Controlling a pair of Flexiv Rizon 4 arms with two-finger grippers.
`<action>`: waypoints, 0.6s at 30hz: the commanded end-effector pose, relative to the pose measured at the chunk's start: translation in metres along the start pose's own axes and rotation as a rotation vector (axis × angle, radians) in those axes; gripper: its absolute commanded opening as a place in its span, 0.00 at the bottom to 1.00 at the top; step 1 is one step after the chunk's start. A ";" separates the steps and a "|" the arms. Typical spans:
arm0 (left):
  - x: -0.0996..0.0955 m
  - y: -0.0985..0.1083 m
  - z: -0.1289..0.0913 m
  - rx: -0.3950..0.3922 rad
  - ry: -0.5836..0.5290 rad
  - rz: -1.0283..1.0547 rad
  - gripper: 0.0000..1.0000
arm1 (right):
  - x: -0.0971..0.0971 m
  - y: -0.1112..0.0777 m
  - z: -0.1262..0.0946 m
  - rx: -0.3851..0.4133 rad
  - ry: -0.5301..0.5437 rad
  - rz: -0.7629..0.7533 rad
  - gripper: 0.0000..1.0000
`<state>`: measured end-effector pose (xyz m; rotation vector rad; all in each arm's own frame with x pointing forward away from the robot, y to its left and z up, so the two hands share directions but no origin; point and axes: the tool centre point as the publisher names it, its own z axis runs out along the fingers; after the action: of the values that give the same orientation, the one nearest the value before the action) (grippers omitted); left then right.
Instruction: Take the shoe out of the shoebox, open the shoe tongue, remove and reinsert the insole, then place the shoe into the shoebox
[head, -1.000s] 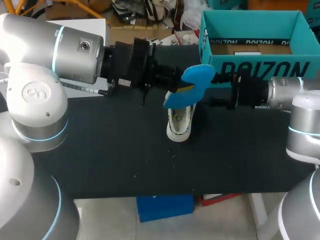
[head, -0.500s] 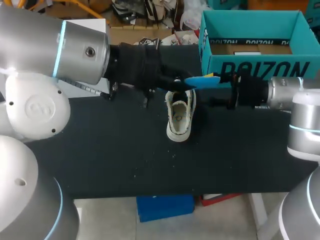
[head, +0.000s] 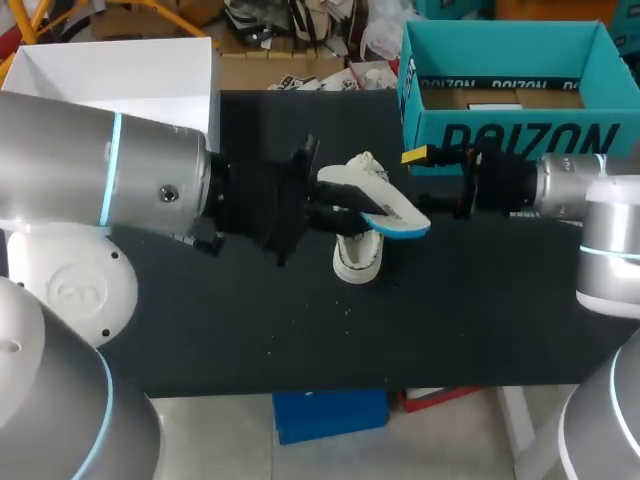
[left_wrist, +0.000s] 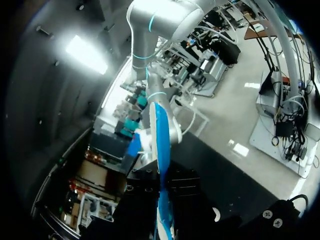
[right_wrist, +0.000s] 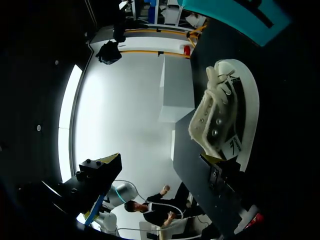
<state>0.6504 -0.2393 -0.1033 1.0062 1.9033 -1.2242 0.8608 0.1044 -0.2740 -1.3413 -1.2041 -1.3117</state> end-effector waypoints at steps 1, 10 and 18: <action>0.037 0.009 -0.009 0.047 -0.075 0.047 0.00 | 0.000 0.000 0.001 -0.003 -0.001 0.001 1.00; 0.066 0.022 0.002 0.058 -0.056 0.117 0.00 | 0.000 0.000 0.001 -0.003 -0.001 0.001 1.00; 0.066 0.022 0.002 0.058 -0.056 0.117 0.00 | 0.000 0.000 0.001 -0.003 -0.001 0.001 1.00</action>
<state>0.6417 -0.2205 -0.1657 1.1179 1.7793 -1.2266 0.8612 0.1046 -0.2738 -1.3419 -1.2045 -1.3109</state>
